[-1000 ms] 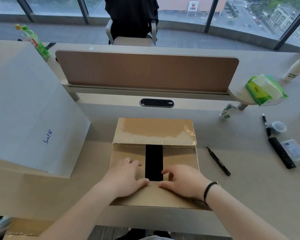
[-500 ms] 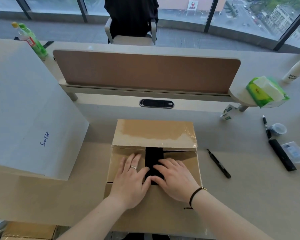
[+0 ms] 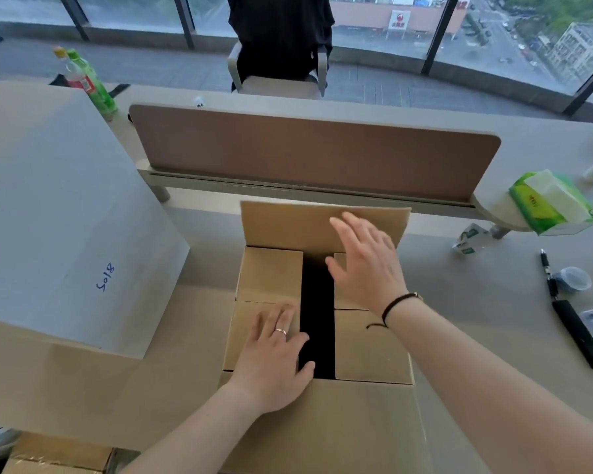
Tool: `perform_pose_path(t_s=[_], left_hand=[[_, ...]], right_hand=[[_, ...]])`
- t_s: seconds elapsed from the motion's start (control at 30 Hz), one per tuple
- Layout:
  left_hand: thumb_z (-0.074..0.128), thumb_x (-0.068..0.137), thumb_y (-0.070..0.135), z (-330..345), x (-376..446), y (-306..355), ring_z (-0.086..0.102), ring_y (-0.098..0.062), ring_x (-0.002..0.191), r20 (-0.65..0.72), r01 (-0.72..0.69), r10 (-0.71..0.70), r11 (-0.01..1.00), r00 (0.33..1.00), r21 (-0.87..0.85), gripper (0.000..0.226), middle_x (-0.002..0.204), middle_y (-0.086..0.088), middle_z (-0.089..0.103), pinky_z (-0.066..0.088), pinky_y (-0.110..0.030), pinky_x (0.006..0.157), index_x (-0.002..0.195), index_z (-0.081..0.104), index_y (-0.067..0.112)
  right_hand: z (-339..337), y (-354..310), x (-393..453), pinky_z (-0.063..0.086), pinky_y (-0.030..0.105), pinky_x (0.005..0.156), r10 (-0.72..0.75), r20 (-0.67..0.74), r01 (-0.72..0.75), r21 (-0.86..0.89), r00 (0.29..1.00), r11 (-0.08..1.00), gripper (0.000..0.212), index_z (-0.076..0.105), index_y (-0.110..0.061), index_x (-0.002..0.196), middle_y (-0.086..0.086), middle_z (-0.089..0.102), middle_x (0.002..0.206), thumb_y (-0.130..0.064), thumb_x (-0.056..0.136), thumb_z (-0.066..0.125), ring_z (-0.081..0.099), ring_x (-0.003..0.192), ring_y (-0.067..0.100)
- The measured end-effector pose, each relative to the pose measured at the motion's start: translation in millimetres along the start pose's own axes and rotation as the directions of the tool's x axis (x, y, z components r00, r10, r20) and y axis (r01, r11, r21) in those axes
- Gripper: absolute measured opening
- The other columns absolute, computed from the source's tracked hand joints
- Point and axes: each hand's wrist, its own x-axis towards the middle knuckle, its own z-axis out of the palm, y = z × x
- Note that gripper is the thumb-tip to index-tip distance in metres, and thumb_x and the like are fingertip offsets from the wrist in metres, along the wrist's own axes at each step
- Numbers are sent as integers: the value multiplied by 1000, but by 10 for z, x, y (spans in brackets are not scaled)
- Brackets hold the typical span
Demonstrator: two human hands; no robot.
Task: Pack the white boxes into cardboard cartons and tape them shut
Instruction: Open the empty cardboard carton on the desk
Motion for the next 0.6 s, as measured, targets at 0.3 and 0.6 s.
perform_pose_path(t_s=[0.3,0.6], left_hand=[[39,100,50,-54,117,39,-16,-30,155,45,60,-62,997,997,37,54,169,-8,-9,-3,-58,124,151,34,34],[41,97,37,-144,173,92,-12,-31,155,-2,82,-82,995,997,49,52,169,-8,-12,2,-60,123,148,37,30]], right_hand=[[370,201,309,3,55,124,196,455,-170,-97,869,981,82,6,-32,160,-1,1,170,-54,97,52,-3,156,28],[500,157,240,3,55,125,152,386,-140,-59,910,988,80,10,-28,160,2,6,169,-56,97,50,0,156,28]])
